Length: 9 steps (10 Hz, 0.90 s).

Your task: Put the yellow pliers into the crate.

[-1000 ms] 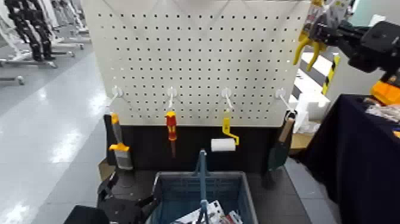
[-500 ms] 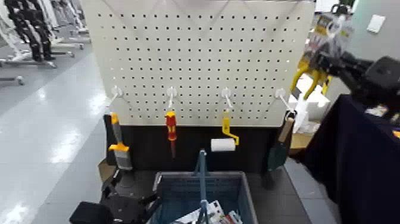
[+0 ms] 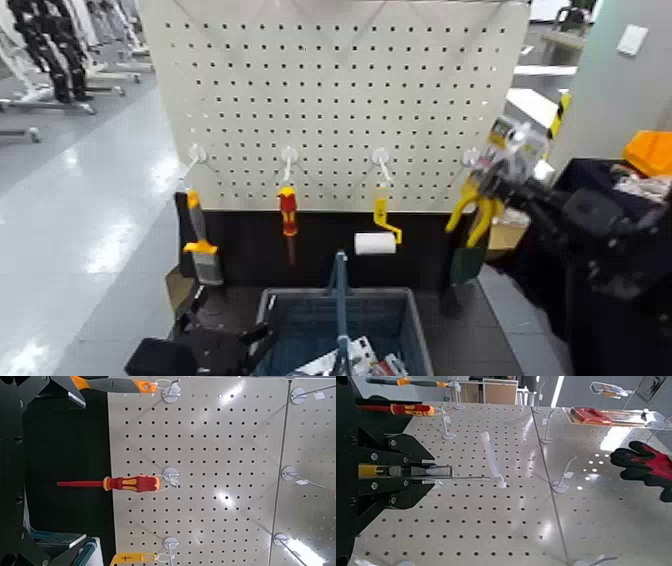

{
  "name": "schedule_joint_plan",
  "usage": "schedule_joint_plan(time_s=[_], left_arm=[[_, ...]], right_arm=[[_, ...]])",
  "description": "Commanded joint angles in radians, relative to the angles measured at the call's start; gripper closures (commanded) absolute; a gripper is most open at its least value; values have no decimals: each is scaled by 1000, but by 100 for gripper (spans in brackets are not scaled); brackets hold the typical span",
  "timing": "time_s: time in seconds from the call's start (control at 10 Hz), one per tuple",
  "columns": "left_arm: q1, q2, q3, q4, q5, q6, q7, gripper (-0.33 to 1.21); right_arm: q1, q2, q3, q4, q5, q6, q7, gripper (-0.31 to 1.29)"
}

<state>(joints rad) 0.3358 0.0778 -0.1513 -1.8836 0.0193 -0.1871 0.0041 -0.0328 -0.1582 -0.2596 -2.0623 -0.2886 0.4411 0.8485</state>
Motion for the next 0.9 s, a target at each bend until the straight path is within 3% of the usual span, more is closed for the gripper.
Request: schedule_joint_plan(time_s=[0.1,0.5,0.9], left_arm=[[-1,2,-1,0,1,3,1,14],[0,3,4,0,2,5,-1,14],[0,2,4,0,4,6,-1,14]], right_arm=[[63,26,54,36,-27,10,-6,107],[94,37,163,134,-34,-2,-9,107],[119,45,210,225,-34,-15,0,107]])
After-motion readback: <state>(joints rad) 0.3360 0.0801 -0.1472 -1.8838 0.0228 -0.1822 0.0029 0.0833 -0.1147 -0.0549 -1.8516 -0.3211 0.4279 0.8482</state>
